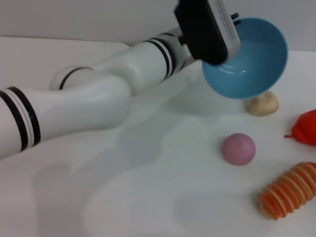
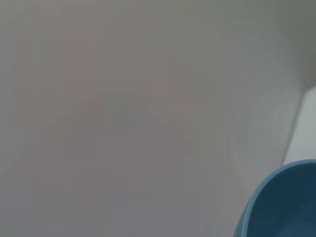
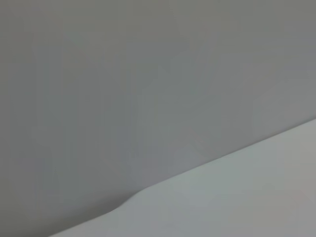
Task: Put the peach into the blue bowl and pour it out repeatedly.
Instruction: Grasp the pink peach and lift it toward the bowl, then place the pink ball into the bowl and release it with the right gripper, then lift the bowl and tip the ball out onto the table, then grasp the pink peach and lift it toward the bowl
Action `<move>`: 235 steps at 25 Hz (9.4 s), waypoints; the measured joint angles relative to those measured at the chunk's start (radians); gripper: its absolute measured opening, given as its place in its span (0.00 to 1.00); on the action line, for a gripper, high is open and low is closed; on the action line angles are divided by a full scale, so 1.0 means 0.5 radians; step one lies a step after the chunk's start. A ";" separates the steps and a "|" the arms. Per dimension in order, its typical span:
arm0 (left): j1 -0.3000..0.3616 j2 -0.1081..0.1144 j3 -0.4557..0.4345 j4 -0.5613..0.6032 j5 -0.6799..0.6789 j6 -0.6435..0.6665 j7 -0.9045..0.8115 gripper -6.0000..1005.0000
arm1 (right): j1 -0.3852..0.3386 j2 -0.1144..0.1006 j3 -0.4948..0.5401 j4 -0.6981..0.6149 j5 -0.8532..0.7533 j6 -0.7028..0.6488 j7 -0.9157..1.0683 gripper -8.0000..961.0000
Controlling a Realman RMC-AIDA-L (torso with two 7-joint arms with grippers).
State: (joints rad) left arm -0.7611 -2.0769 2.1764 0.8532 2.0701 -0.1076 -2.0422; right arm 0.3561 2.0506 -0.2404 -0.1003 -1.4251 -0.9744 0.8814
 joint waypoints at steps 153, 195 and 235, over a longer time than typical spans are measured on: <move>-0.001 -0.003 0.548 0.015 0.194 -0.380 0.840 0.01 | -0.282 0.040 -0.001 -0.166 0.012 -0.622 0.265 0.51; 0.196 0.009 0.333 -0.174 0.001 -0.408 -1.228 0.01 | 0.460 0.032 -0.899 -0.702 -1.590 -0.598 2.186 0.51; 0.240 0.014 0.229 -0.198 0.001 -0.095 -1.235 0.01 | 0.479 0.045 -1.153 -0.961 -1.100 -1.118 1.916 0.06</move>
State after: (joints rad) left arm -0.6408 -2.0697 2.2910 0.7543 2.0708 -0.1551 -2.6599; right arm 0.5957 2.0733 -0.8166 -0.5806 -1.9751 -1.5335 1.8394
